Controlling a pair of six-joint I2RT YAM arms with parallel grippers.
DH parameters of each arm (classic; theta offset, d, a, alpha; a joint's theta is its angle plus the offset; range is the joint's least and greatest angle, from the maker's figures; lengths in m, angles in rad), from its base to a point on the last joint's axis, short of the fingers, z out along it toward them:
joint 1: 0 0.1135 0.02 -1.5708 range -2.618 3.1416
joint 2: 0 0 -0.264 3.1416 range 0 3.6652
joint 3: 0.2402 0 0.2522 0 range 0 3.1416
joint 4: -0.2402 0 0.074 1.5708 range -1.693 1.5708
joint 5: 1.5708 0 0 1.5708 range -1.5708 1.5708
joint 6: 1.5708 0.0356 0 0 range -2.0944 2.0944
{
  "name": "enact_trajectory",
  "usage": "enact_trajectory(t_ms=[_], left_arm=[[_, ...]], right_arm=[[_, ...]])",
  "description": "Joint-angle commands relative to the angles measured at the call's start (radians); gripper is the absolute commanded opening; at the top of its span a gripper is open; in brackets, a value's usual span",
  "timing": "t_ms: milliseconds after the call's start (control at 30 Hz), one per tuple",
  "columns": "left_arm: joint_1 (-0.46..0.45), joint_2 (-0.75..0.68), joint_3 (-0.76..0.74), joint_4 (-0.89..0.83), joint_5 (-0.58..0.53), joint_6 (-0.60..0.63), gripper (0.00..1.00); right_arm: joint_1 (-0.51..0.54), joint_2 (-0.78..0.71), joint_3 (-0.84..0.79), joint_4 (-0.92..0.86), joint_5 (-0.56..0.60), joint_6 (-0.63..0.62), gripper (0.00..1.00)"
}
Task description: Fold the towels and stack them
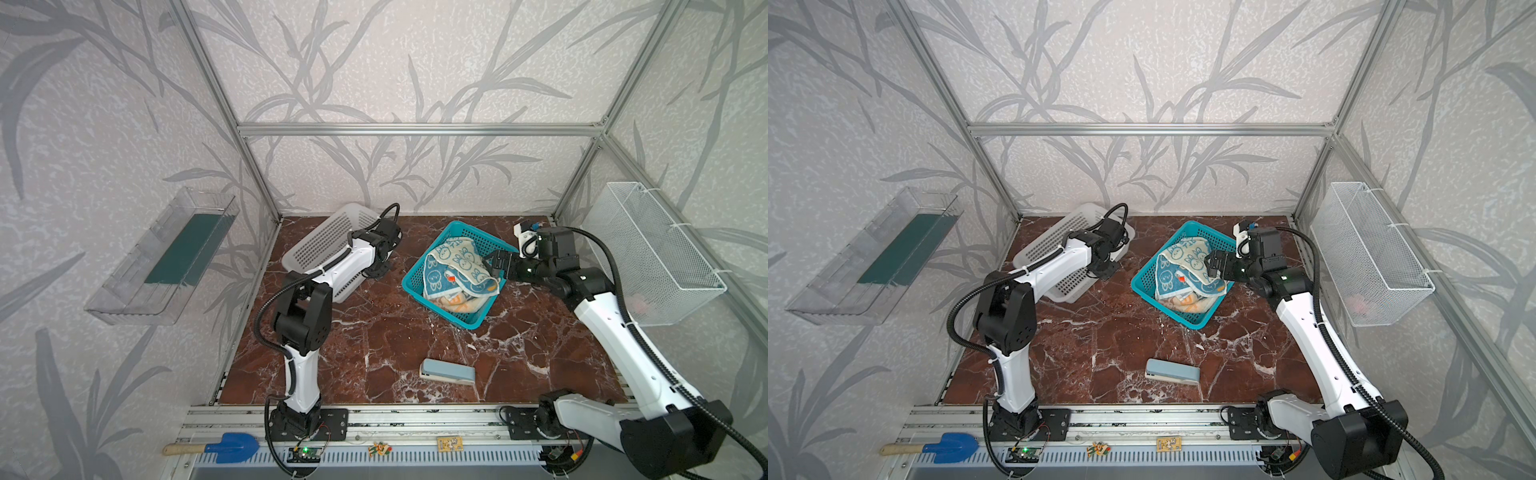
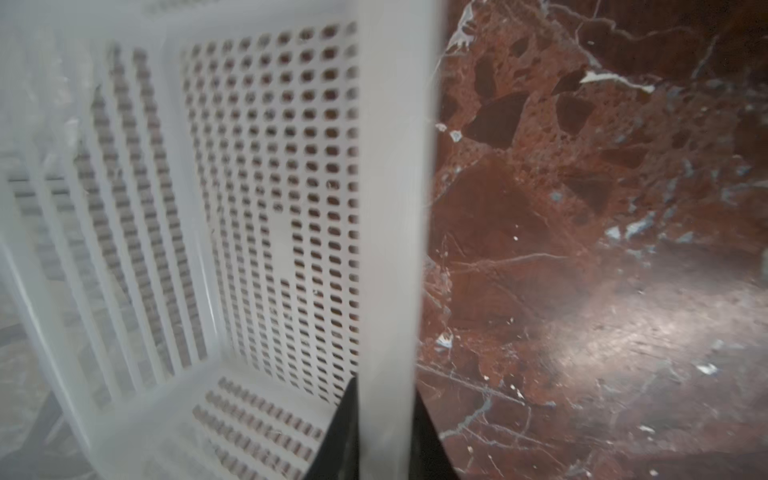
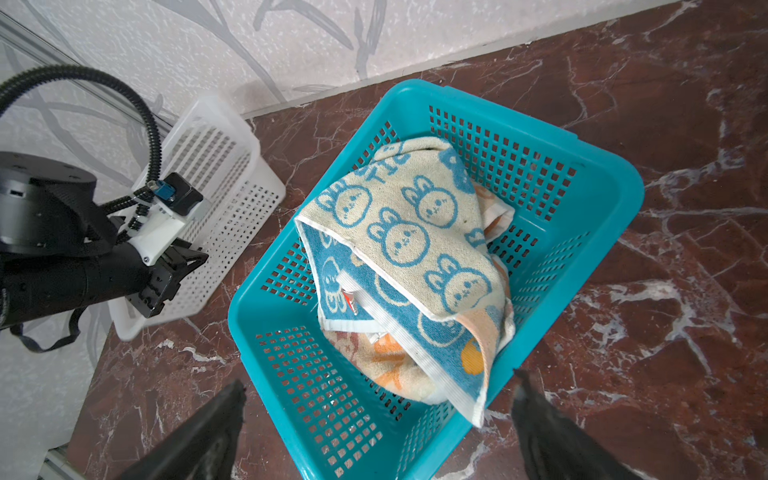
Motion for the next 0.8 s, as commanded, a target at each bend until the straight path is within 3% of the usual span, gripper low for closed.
enact_trajectory(t_ms=[0, 433, 600, 767], left_arm=[[0.007, -0.062, -0.066, 0.08, -0.045, 0.096, 0.03], [0.04, -0.086, -0.131, 0.092, -0.082, 0.293, 0.0], [0.049, -0.155, -0.279, 0.271, -0.147, 0.505, 0.0], [0.087, -0.308, -0.533, 0.546, -0.06, 0.799, 0.0]], right_arm=[[-0.004, -0.008, -0.011, 0.02, -0.028, 0.035, 0.99], [-0.004, 0.015, -0.006, 0.023, -0.068, 0.091, 0.99], [-0.002, 0.026, -0.012, 0.029, -0.074, 0.113, 0.99], [0.003, 0.037, -0.021, 0.043, -0.076, 0.136, 0.99]])
